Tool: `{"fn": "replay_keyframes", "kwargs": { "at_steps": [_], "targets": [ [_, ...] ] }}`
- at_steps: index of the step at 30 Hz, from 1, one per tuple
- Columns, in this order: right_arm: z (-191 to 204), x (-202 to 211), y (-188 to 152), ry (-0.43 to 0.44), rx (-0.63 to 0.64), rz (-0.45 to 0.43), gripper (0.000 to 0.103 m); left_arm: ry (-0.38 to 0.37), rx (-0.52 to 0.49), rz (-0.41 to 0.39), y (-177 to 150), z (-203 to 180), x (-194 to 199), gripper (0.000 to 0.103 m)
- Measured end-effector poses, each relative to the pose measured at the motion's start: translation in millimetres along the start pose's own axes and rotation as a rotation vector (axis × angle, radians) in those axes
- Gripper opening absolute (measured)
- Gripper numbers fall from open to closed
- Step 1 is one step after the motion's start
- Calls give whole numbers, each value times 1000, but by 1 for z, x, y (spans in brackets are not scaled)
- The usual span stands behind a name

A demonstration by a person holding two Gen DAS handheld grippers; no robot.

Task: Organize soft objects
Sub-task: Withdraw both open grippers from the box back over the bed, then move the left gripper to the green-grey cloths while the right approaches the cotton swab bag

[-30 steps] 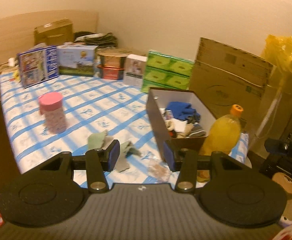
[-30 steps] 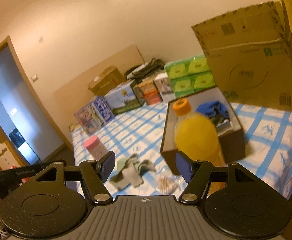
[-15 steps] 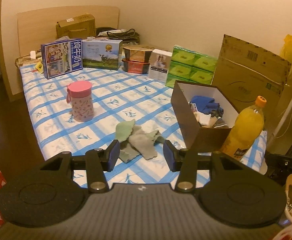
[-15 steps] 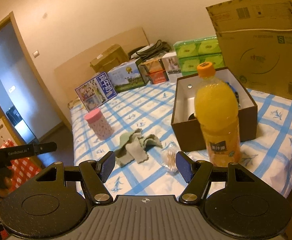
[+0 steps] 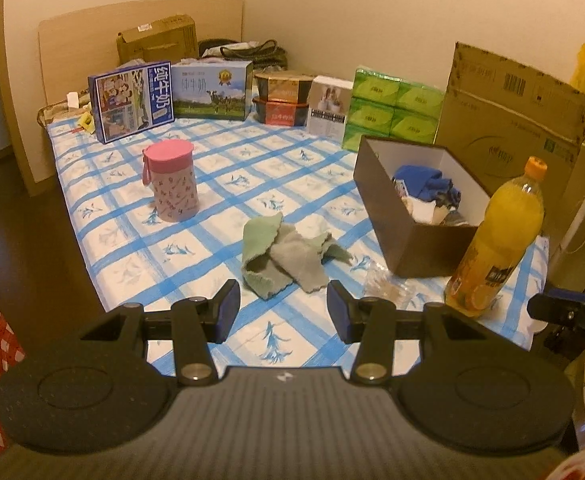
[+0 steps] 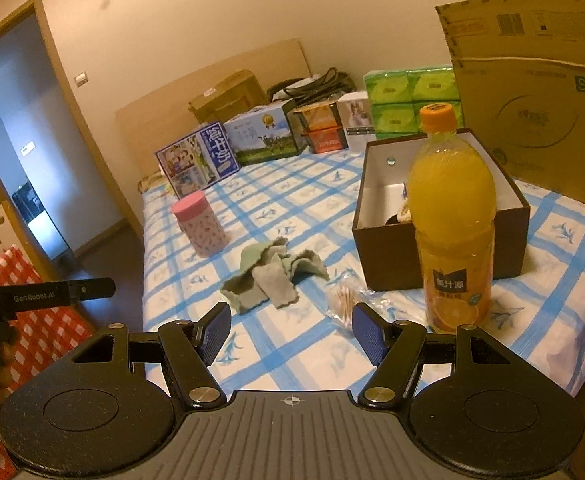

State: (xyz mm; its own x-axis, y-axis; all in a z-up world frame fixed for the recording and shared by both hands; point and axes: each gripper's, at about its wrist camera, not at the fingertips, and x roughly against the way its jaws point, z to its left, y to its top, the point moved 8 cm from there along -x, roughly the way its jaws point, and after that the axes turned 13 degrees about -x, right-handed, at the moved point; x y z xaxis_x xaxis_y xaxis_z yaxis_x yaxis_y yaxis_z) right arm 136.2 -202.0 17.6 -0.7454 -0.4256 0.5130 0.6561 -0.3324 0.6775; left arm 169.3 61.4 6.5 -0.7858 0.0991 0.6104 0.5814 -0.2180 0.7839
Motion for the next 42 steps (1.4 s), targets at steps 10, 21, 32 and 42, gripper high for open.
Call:
{"fn": "replay_keyframes", "kwargs": {
  "at_steps": [10, 21, 32, 42],
  "targets": [
    [2, -36, -13, -44, 63, 41, 67, 0, -8, 47, -11, 3, -24, 44],
    [-5, -79, -25, -88, 129, 97, 67, 3, -4, 129, -25, 6, -60, 49],
    [-19, -107, -30, -116, 129, 136, 67, -3, 1, 178, -37, 7, -87, 49],
    [-36, -138, -31, -171, 139, 138, 67, -7, 3, 202, -49, 7, -122, 54]
  ]
}}
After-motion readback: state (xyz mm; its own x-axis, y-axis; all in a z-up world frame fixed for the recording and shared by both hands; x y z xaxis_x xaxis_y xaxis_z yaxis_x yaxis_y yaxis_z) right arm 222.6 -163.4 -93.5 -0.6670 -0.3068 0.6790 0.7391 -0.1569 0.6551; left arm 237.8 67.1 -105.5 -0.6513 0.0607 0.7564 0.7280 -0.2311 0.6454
